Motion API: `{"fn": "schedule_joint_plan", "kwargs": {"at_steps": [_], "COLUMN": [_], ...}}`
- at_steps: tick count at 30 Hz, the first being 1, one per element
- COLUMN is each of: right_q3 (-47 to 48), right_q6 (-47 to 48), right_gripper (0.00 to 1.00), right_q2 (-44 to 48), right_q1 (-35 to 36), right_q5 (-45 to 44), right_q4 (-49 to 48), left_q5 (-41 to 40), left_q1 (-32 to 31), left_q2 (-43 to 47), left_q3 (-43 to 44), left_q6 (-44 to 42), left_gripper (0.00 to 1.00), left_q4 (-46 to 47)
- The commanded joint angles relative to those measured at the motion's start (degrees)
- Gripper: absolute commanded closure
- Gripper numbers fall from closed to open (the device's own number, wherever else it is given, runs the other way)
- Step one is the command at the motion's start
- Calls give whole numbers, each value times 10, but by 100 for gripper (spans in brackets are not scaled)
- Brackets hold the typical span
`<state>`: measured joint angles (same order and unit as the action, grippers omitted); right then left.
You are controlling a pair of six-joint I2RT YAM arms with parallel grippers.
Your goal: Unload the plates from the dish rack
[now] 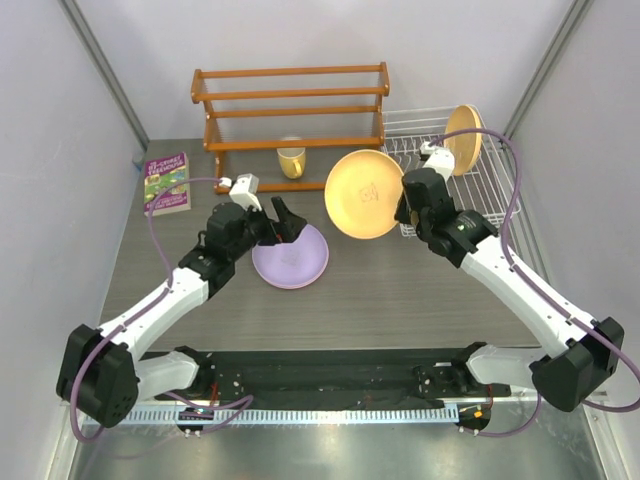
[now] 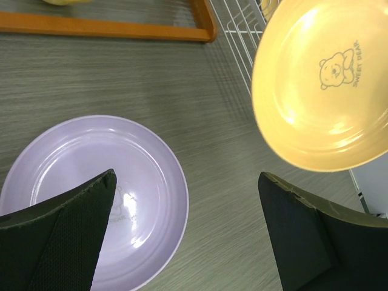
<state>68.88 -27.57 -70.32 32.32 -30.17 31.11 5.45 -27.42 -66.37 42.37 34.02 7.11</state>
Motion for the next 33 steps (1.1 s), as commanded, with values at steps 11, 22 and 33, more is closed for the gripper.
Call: {"fn": "schedule_joint_plan", "kwargs": {"at_steps": [11, 22, 33], "right_q3": [-39, -49, -67], "right_q6": [-97, -118, -114], "right_gripper": [99, 99, 68], "right_q2": [31, 16, 27], "right_q1": [20, 31, 31], "right_q5": [145, 199, 153], "right_q4": [-80, -98, -98], "left_q5": [-38, -42, -115], "left_q1": [-40, -49, -49], "left_q2": [-17, -45, -39], "left_q3": [-14, -9, -4], "left_q6": [6, 3, -7], "left_gripper": [1, 59, 100], "left_q4": [91, 106, 28]}}
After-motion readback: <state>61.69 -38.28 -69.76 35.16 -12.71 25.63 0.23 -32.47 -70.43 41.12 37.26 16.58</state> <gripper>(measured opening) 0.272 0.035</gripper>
